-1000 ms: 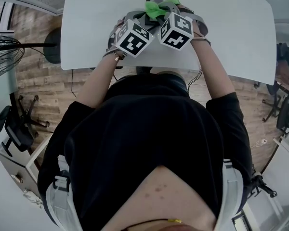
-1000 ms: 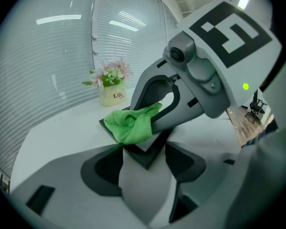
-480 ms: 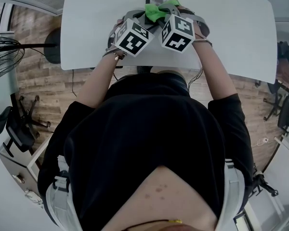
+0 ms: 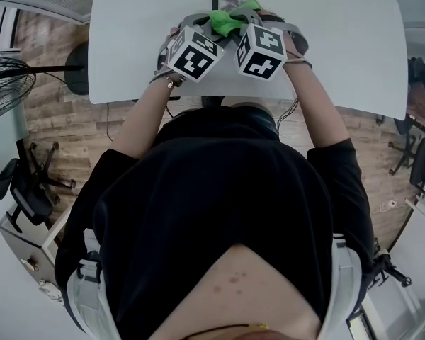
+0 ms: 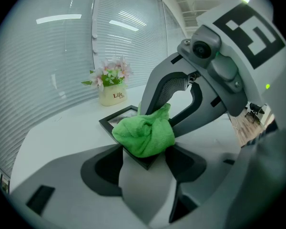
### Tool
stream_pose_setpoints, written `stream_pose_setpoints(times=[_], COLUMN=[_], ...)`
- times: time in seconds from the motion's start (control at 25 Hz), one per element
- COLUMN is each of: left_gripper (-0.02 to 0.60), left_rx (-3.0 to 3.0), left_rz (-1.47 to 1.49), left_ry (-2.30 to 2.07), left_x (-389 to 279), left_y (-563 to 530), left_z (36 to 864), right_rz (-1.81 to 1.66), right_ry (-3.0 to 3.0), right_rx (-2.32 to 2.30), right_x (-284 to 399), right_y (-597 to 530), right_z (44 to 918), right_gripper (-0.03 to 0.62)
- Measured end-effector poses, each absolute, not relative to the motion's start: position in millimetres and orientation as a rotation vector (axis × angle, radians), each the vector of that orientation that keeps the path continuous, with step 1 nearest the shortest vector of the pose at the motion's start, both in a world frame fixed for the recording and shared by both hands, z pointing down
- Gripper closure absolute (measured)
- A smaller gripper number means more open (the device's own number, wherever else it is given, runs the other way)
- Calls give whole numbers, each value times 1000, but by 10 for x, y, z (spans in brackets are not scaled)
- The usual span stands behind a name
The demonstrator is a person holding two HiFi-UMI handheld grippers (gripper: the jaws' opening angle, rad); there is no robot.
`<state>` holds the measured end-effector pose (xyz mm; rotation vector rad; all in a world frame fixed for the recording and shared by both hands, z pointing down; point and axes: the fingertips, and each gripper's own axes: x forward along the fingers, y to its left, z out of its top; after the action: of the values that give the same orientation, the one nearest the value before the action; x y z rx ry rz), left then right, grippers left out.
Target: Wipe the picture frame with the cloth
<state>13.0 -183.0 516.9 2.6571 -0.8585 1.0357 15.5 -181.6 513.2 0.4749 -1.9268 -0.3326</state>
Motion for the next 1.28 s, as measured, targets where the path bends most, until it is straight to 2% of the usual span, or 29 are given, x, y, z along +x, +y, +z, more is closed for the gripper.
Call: stream_pose_setpoints(times=[0.76, 1.28], left_gripper=[291, 318], left_rx=[2673, 2691], left_rz=[1036, 970], left_ry=[-872, -942], left_x=[146, 121], left_y=[-1816, -1791], left_z=[5175, 5119], right_rz=[-202, 75], right_ry=[-2043, -2364], right_rx=[574, 945], right_x=[197, 470], right_y=[-1724, -1660], right_z=[5068, 4532], right_gripper=[497, 496])
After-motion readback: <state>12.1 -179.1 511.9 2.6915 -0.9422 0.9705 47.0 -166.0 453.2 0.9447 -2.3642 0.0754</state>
